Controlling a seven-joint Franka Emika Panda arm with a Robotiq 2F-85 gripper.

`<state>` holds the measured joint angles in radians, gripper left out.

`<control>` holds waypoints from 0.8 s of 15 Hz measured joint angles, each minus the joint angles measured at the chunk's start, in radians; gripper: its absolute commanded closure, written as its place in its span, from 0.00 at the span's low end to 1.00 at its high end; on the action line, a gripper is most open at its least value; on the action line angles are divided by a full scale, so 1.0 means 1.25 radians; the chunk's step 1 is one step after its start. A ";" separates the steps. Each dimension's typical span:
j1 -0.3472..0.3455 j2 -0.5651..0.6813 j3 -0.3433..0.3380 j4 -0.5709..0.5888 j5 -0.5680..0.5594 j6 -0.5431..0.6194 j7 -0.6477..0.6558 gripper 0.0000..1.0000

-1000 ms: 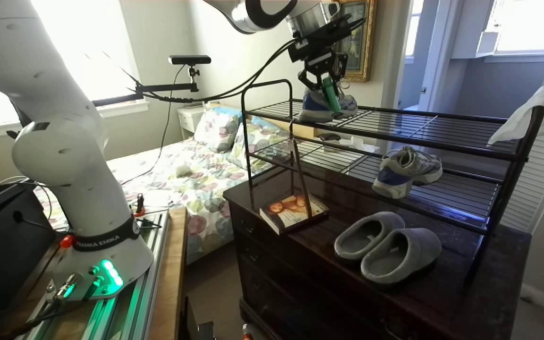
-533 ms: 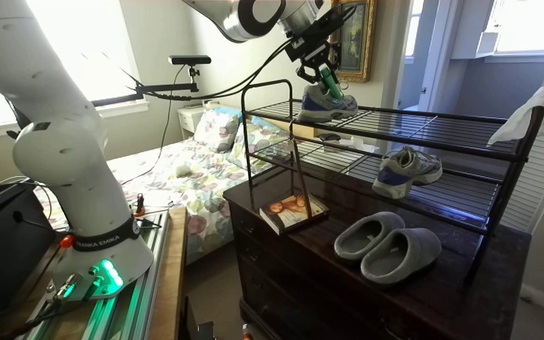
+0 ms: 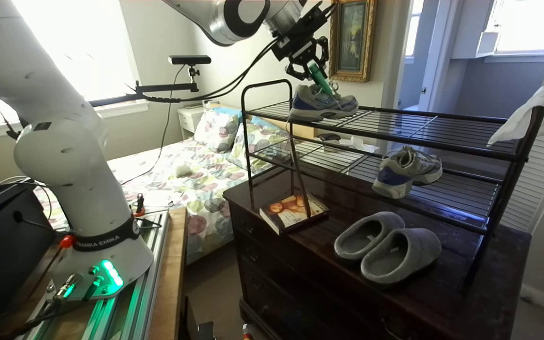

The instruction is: Put a shoe on the top stand and put the green bottle in the shoe

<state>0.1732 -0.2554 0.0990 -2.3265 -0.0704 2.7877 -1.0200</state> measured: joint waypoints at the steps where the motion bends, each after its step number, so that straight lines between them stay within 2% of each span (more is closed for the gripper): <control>1: 0.000 -0.015 0.005 -0.010 -0.010 0.007 0.011 0.93; 8: -0.006 -0.095 0.040 -0.065 -0.110 0.002 0.181 0.93; 12: 0.014 -0.080 0.013 -0.062 -0.105 -0.038 0.193 0.93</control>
<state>0.1907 -0.3554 0.1148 -2.4043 -0.2013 2.7406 -0.7788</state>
